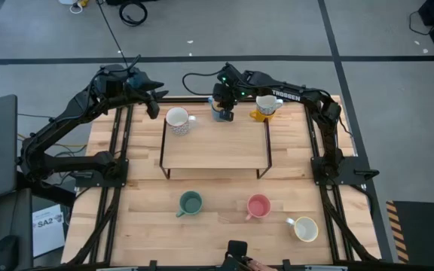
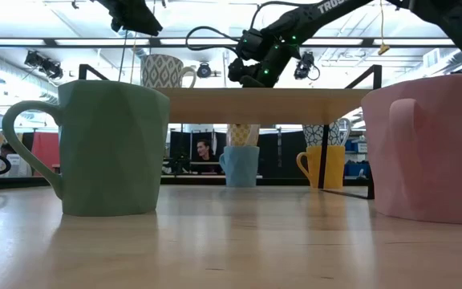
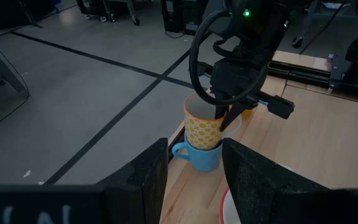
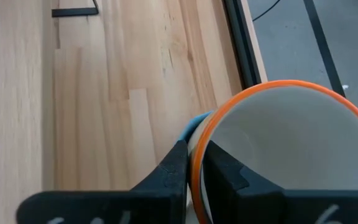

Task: Place coffee mugs
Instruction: Put the yellow patterned mug on the shelf

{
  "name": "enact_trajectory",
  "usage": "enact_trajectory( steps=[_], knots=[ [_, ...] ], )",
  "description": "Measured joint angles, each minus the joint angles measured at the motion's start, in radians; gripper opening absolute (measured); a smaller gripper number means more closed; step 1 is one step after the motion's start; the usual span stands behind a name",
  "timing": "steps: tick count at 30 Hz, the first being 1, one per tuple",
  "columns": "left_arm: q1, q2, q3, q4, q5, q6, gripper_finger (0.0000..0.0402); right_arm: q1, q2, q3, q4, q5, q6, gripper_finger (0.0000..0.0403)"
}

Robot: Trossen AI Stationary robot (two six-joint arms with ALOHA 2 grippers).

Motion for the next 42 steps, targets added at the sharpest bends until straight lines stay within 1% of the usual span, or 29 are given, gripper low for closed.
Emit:
enact_trajectory(
  steps=[7,12,23,26,30,36,42],
  knots=[
    [0.000,0.000,0.000,0.000,0.000,0.000,0.0160,0.000,0.000,0.000,0.009,0.000,-0.001,0.0051],
    [0.000,0.000,0.000,0.000,0.000,0.000,0.0160,0.000,0.000,0.001,0.006,0.001,-0.001,0.0040],
    [0.000,0.000,0.000,0.000,0.000,0.000,0.0160,0.011,-0.016,0.013,-0.008,0.017,-0.055,0.0037],
    [0.000,0.000,0.000,0.000,0.000,0.000,0.0160,0.016,-0.016,0.054,-0.047,0.041,-0.055,0.0037],
    [0.000,0.000,0.000,0.000,0.000,0.000,0.0160,0.028,-0.016,0.135,-0.092,0.042,-0.067,0.0037],
    [0.000,0.000,0.000,0.000,0.000,0.000,0.0160,0.064,-0.018,0.304,-0.253,0.086,-0.120,0.0036],
    [0.000,0.000,0.000,0.000,0.000,0.000,0.0160,0.132,-0.020,0.454,-0.424,0.085,-0.133,0.0036]
  ],
)
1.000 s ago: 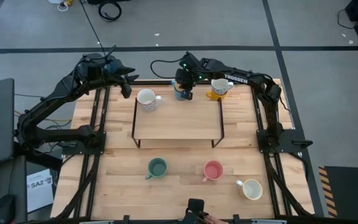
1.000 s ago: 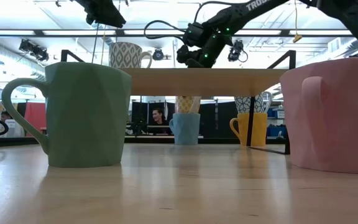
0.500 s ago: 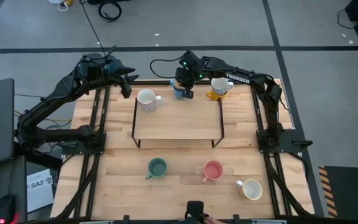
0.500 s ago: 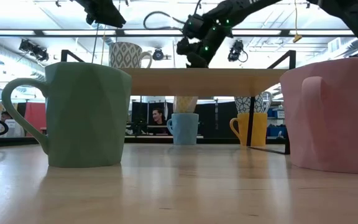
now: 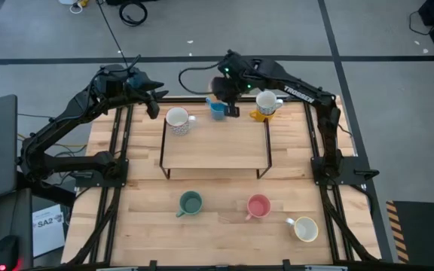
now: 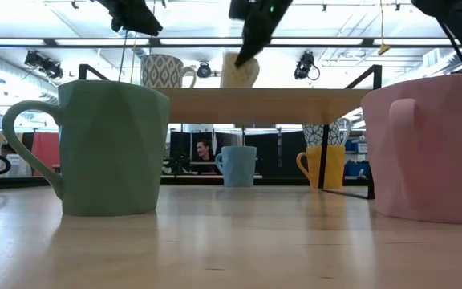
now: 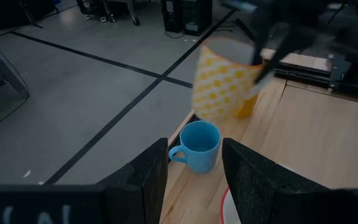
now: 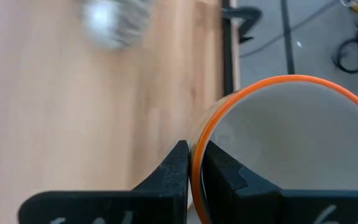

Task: Place coffee mugs
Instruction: Put the yellow patterned mug on the shelf

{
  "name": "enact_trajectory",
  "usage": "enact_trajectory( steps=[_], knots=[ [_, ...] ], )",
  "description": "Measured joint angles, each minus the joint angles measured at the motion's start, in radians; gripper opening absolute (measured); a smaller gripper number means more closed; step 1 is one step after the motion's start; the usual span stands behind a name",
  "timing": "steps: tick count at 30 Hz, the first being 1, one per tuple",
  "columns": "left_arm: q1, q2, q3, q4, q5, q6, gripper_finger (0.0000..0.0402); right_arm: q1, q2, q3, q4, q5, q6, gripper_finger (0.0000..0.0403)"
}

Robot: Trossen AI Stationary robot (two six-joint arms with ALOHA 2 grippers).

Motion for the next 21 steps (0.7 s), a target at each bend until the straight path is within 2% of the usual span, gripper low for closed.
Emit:
enact_trajectory(
  steps=[4,10,21],
  knots=[
    [0.000,0.000,0.000,0.000,0.000,0.000,0.0160,0.064,-0.001,0.057,-0.085,-0.018,-0.002,0.0036],
    [0.000,0.000,0.000,0.000,0.000,0.000,0.0160,0.178,-0.002,0.062,-0.192,-0.139,-0.049,0.0036],
    [0.000,0.000,0.000,0.000,0.000,-0.005,0.0160,0.332,0.000,0.040,-0.176,-0.169,-0.053,0.0037]
  ],
)
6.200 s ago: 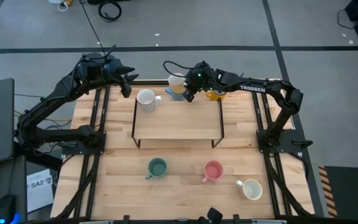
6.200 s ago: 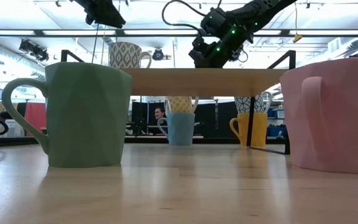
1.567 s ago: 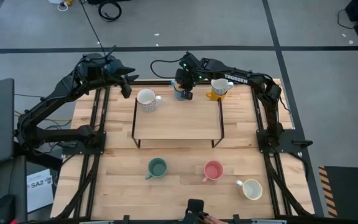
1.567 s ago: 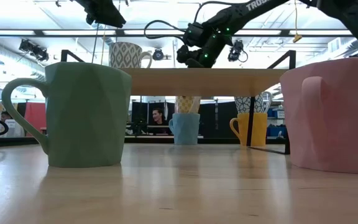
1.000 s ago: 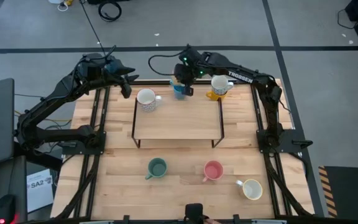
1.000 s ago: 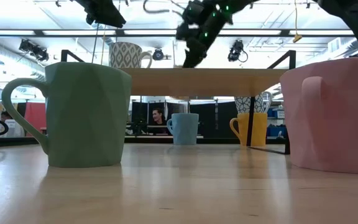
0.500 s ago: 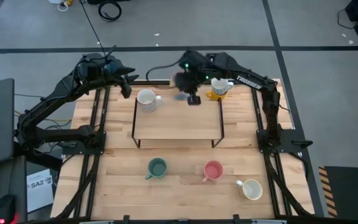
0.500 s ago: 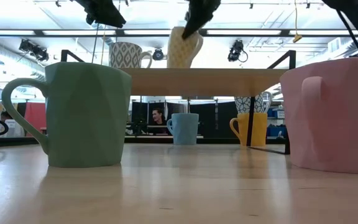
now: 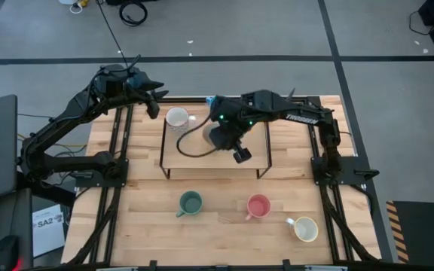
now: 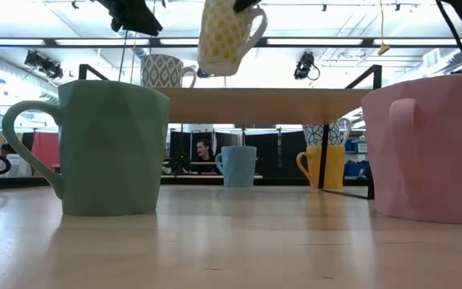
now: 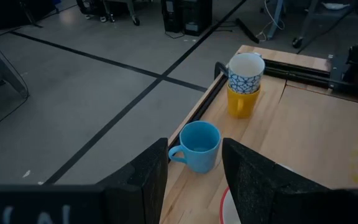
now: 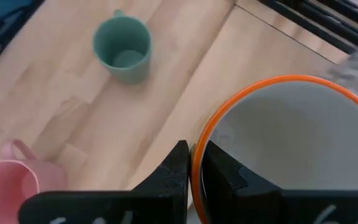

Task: Place coffee mugs
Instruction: Put the yellow patterned mug on the shelf

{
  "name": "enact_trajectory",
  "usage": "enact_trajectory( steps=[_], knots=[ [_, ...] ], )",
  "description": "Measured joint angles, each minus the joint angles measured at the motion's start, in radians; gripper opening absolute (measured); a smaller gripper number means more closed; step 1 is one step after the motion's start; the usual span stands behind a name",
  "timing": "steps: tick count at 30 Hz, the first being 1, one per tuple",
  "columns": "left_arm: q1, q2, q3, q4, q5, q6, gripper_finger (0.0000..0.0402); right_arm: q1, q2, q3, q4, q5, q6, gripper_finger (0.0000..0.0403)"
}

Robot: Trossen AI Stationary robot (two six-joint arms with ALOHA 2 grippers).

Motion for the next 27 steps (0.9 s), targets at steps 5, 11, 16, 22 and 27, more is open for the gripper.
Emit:
enact_trajectory(
  steps=[5,11,16,22,27],
  knots=[
    [0.000,0.000,0.000,0.000,0.000,-0.027,0.0160,0.011,0.003,-0.066,0.031,0.002,0.003,0.0037],
    [0.000,0.000,0.000,0.000,0.000,-0.028,0.0160,0.013,0.004,-0.124,0.069,0.035,0.001,0.0037],
    [0.000,0.000,0.000,0.000,0.000,-0.028,0.0160,0.012,0.004,-0.126,0.072,0.035,0.001,0.0037],
    [0.000,0.000,0.000,0.000,0.000,-0.028,0.0160,0.011,0.004,-0.126,0.072,0.035,0.001,0.0045],
    [0.000,0.000,0.000,0.000,0.000,-0.028,0.0160,0.011,0.004,-0.126,0.072,0.035,0.001,0.0062]
  ],
)
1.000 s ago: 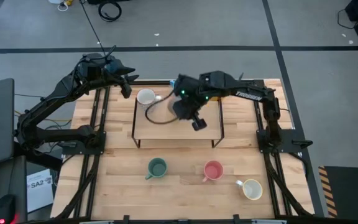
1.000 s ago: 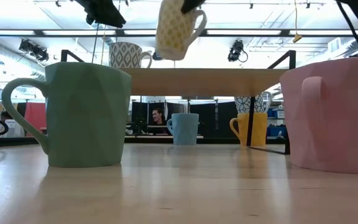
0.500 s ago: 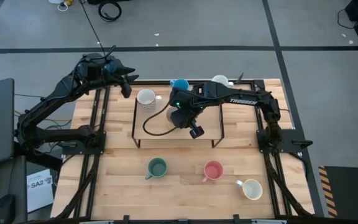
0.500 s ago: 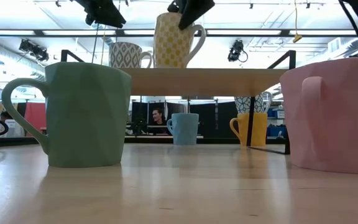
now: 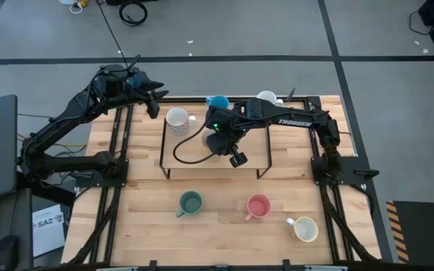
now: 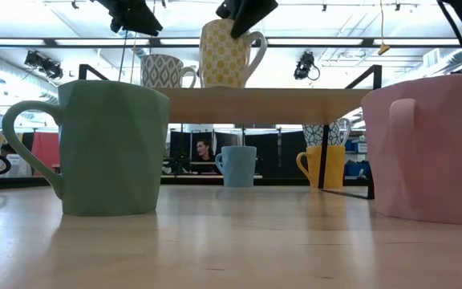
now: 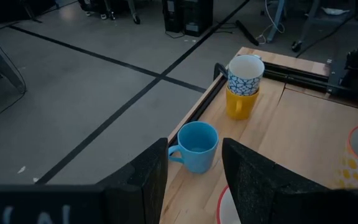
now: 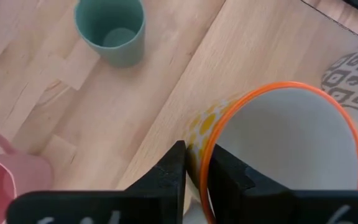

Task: Place coffee mugs
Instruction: Put the yellow patterned mug on the shelf

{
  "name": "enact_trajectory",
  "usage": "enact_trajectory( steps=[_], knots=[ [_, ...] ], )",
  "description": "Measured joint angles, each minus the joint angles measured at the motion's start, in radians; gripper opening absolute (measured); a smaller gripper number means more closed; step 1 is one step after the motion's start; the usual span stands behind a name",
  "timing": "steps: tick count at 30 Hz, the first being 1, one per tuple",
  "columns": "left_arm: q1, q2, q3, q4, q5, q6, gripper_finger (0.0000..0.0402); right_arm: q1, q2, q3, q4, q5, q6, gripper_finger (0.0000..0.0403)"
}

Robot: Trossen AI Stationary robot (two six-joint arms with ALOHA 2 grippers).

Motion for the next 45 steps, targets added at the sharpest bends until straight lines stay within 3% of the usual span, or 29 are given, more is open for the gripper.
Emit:
enact_trajectory(
  steps=[25,36,45],
  knots=[
    [0.000,0.000,0.000,0.000,0.000,-0.001,0.0160,0.000,-0.002,0.000,0.008,0.000,0.000,0.0070],
    [0.000,0.000,0.000,0.000,0.000,-0.001,0.0160,0.000,-0.002,0.000,0.009,0.030,0.000,0.0122],
    [0.000,0.000,0.000,0.000,0.000,-0.001,0.0160,0.000,-0.002,0.000,0.017,0.030,0.000,0.0127]
  ],
)
